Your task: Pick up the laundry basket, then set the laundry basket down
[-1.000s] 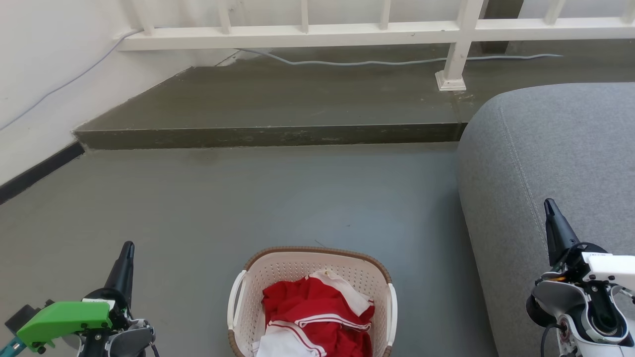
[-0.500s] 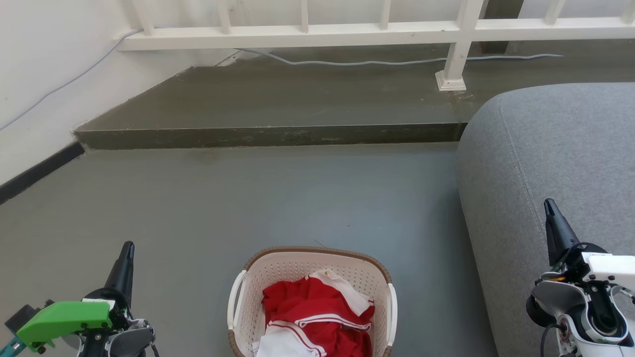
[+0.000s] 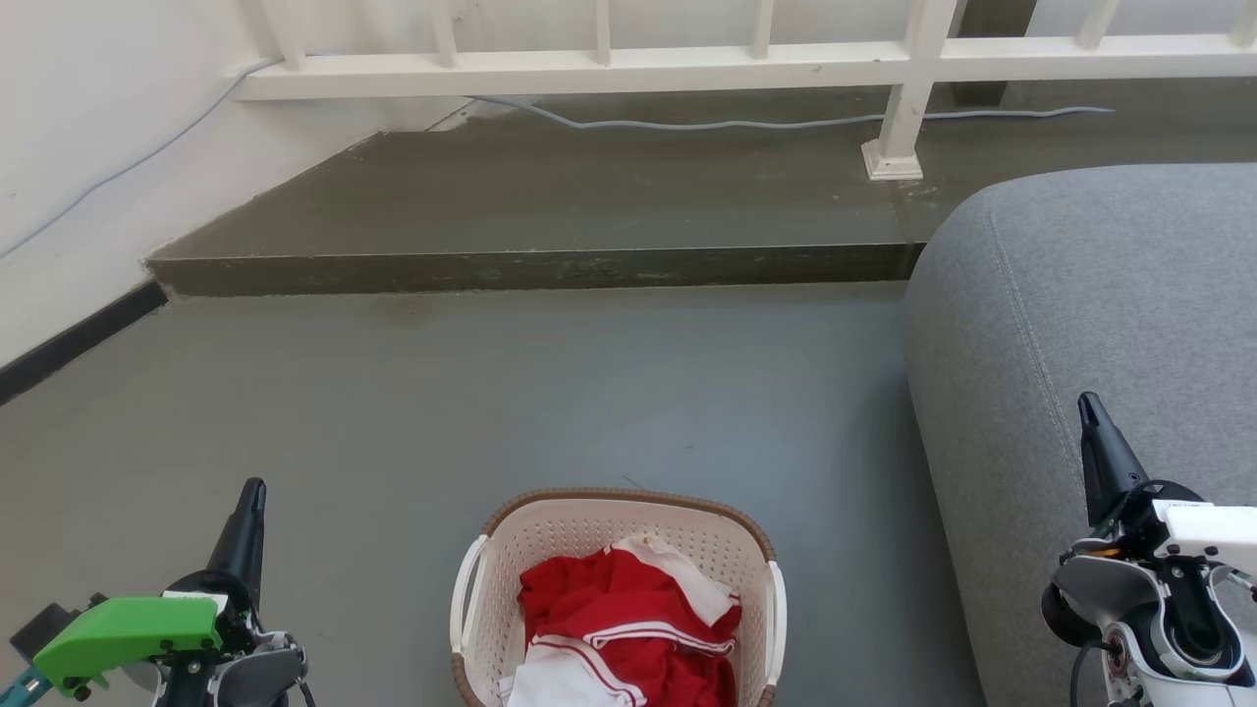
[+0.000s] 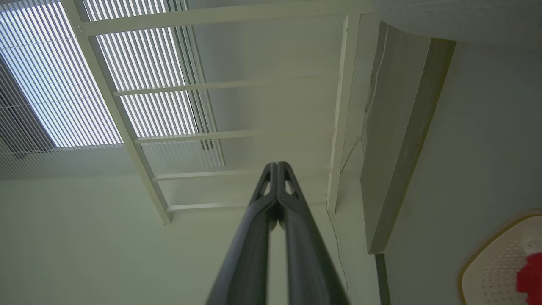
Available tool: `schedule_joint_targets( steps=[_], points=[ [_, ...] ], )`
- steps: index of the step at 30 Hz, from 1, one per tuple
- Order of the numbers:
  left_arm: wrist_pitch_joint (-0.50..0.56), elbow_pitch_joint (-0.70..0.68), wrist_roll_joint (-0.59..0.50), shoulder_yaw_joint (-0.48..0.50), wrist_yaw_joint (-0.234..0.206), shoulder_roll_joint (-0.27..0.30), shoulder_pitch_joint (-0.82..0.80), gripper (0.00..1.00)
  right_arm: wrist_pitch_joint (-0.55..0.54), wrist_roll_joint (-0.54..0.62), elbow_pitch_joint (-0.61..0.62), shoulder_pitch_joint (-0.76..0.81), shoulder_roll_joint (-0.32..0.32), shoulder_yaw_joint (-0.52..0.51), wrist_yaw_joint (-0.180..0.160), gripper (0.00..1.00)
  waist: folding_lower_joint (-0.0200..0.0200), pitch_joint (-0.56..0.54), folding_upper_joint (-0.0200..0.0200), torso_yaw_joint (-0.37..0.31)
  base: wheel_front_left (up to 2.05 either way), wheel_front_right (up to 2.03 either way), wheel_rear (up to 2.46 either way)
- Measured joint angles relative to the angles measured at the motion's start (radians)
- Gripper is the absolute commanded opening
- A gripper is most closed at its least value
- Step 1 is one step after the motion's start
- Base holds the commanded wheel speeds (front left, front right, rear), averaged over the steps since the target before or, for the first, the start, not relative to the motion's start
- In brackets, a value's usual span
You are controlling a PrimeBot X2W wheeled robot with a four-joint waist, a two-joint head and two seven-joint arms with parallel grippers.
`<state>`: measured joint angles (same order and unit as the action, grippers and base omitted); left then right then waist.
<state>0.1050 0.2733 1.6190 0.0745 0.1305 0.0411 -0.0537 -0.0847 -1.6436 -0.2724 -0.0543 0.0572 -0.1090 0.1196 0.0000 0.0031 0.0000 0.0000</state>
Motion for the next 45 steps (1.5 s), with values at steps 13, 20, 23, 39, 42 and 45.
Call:
schedule_joint_targets(
  steps=[13,20,23,39,42,45],
  points=[
    [0.000,0.005,0.000,-0.001,0.000,-0.001,0.002,1.00,0.000,0.007,-0.005,0.002,-0.001,0.000,0.003,1.00,0.0000,0.000,0.0000,0.000,0.00,0.00,0.00],
    [-0.003,0.047,0.000,-0.010,0.000,-0.023,0.042,1.00,0.002,0.007,-0.046,0.051,-0.026,0.002,0.002,1.00,0.0000,0.000,0.0000,0.000,0.00,0.00,0.00],
    [-0.012,0.044,0.000,-0.011,0.000,-0.023,0.042,1.00,0.005,0.007,-0.042,0.051,-0.025,0.002,0.002,1.00,0.0000,0.000,0.0000,0.000,0.00,0.00,0.00],
    [-0.071,0.011,-0.087,-0.061,0.000,-0.017,0.038,1.00,0.040,0.036,0.003,0.045,-0.022,0.030,0.002,1.00,0.0000,0.004,0.0000,-0.002,0.00,0.00,0.00],
    [-0.081,0.008,-0.114,-0.077,0.000,-0.011,0.036,1.00,0.047,0.071,0.022,0.041,-0.010,0.047,0.002,1.00,0.0000,0.005,0.0000,-0.003,0.00,0.00,0.00],
    [-0.095,0.005,-0.159,-0.089,0.000,-0.004,0.033,1.00,0.061,0.117,0.040,0.036,0.009,0.066,0.002,1.00,0.0000,0.006,0.0000,-0.004,0.00,0.00,0.00]
  ],
)
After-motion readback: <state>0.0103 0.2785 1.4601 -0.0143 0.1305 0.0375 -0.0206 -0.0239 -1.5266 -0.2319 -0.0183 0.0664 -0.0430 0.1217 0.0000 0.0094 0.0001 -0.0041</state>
